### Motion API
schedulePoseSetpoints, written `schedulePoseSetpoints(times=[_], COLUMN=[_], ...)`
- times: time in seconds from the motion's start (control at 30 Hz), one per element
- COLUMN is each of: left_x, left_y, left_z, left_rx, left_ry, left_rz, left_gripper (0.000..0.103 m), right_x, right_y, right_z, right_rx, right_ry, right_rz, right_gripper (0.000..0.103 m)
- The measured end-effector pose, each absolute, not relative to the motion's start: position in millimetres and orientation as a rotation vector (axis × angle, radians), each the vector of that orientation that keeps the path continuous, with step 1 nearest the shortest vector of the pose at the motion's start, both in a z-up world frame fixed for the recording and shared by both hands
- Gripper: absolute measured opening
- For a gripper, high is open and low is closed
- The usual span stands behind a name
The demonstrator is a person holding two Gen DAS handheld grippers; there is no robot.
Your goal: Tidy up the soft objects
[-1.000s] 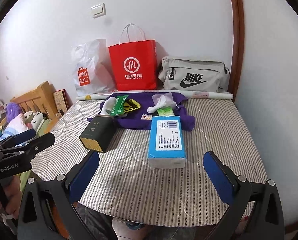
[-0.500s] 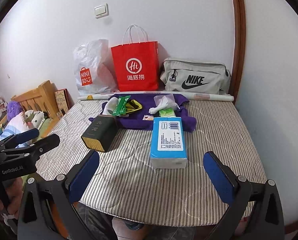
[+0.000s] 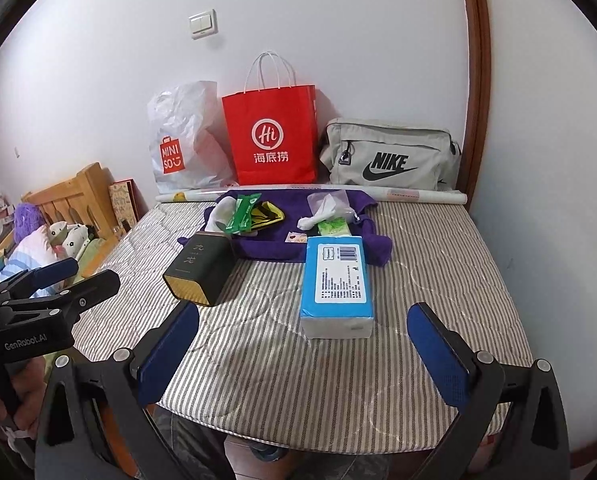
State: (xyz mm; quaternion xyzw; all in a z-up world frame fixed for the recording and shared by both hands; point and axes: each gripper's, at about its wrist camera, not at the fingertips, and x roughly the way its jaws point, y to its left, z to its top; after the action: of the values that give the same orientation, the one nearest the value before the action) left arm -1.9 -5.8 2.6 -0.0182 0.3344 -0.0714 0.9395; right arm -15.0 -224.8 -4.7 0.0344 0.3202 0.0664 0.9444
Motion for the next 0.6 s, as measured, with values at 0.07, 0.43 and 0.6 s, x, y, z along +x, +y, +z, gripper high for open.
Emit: schedulePoseSetpoints(times=[0.07, 0.43, 0.6], left_x=[-1.8, -1.9, -1.9], left_y=[-5.8, -7.1, -7.1], left_z=[2.6, 4.3, 5.0], left_rx=[-0.035, -0.030, -0.028], left_ry=[0.683, 0.683, 0.683], left_rz=[-0.143, -0.151, -0.154], left_gripper=[0.097, 0.097, 0.097], right_x=[-15.1, -15.2, -17.5], right_y=[-224.8, -229.5, -229.6], right_z=[-4.4, -3.1, -2.1], right_rx=[0.068, 0.075, 0.076], right_ry=[0.651, 0.643, 0.639], right_rz=[0.135, 0.139, 0.141], right_gripper=[0.102, 0.102, 0.102])
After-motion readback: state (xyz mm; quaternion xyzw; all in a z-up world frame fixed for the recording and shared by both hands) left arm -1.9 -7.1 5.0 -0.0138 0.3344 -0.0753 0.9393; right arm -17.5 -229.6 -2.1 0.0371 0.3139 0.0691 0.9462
